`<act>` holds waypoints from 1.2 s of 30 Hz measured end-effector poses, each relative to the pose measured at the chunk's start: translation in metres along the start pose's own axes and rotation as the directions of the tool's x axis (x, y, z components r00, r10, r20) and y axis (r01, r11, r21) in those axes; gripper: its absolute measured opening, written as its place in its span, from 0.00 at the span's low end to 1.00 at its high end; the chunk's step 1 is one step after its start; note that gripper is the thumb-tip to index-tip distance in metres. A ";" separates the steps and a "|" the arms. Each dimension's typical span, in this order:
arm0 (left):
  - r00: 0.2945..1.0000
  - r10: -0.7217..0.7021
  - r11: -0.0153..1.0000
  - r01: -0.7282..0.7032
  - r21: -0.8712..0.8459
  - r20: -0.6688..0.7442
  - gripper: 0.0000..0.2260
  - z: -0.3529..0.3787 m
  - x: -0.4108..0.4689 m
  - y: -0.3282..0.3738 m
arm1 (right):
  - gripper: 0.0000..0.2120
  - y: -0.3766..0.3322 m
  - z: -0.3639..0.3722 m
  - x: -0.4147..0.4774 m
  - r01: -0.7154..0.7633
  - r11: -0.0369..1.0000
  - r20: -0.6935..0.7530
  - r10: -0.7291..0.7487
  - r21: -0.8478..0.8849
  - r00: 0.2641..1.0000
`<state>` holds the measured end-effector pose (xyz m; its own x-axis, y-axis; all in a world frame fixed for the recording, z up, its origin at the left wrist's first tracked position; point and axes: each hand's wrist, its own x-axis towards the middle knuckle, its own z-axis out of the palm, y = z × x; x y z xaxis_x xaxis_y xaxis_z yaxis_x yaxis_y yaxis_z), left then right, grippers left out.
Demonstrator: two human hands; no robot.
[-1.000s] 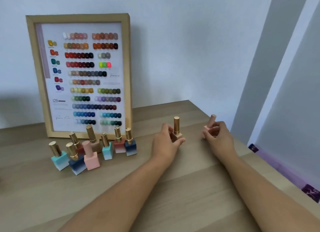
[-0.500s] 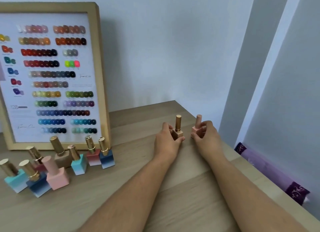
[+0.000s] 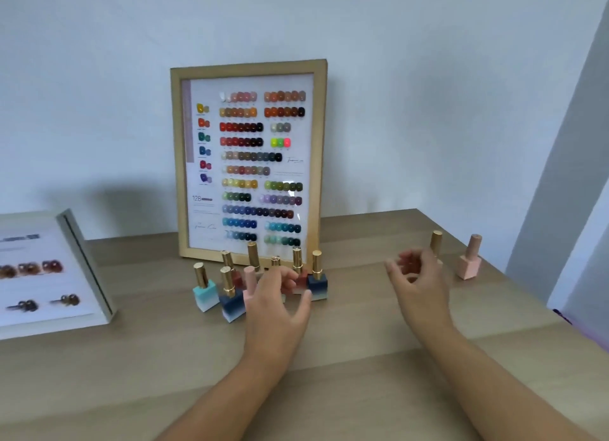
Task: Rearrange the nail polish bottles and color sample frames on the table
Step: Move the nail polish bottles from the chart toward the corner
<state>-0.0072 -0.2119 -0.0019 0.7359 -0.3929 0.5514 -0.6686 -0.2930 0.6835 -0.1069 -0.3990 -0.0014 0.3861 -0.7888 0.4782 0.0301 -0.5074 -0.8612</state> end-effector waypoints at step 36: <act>0.987 0.049 0.987 -0.071 0.145 0.152 0.15 0.007 0.002 -0.020 | 0.09 0.010 -0.003 -0.010 -0.141 0.985 0.357 0.169 -0.103 0.919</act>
<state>0.0072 -0.2133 -0.0176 0.6777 -0.5345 0.5050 -0.7276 -0.3880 0.5657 -0.1130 -0.3974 -0.0141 0.6890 -0.6864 0.2326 -0.1198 -0.4244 -0.8975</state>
